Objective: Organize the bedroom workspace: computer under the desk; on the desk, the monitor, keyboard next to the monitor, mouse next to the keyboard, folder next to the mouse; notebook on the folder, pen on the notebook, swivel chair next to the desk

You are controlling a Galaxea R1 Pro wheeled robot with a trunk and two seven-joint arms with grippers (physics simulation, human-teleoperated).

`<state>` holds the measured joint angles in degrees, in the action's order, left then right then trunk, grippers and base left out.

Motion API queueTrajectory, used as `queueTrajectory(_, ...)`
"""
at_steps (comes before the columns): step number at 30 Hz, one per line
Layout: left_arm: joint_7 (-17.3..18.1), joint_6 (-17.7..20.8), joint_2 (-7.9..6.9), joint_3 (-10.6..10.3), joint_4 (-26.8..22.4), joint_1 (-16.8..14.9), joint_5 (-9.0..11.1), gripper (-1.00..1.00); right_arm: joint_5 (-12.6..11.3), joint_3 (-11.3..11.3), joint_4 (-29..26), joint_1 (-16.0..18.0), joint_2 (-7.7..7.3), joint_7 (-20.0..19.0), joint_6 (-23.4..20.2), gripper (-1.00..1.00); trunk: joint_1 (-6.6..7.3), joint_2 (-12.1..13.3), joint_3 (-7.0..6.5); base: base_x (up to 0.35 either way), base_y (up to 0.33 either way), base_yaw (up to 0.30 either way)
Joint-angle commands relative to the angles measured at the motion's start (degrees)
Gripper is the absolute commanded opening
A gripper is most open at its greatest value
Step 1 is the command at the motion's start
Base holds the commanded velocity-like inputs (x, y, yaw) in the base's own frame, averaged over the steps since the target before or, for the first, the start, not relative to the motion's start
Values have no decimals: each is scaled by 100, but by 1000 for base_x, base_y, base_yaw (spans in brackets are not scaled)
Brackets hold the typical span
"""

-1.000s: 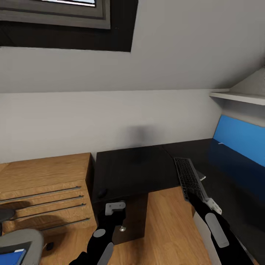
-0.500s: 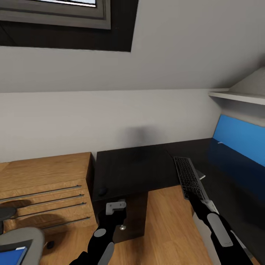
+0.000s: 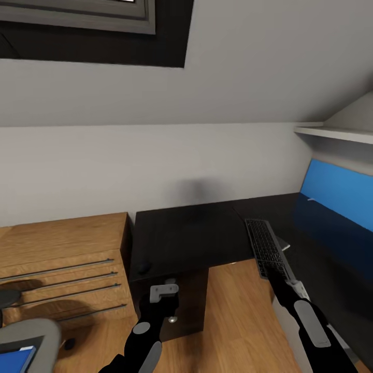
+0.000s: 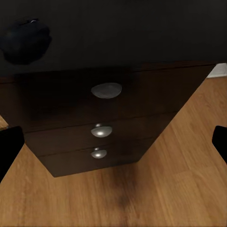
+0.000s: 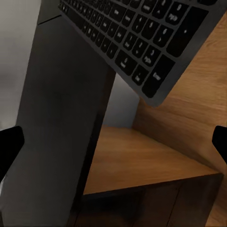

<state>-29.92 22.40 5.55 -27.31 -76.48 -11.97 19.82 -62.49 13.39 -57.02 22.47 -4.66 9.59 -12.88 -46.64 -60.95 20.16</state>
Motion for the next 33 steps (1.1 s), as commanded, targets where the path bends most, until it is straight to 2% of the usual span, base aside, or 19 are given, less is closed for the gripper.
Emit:
queueTrajectory(1,-49,13,-2,-11,-8,-6,48,100,-46,5,-11,3,0,32,29,100,-23,-47,26,0,0,0)
queueTrajectory(7,-49,11,-2,-11,-8,-4,48,100,-46,0,-4,3,2,12,582,100,-155,-287,133,0,0,0)
queueTrajectory(12,-49,10,-2,-16,-8,-5,48,100,-53,-2,-3,3,11,-21,846,100,-265,-488,223,0,0,0)
queueTrajectory(28,-50,12,-2,-26,-42,-2,48,100,-75,5,104,3,18,-98,955,100,-616,-1130,510,0,0,0)
queueTrajectory(33,-55,17,-8,-160,-116,1,51,100,-116,12,155,3,14,-93,938,100,-726,-1330,600,0,0,0)
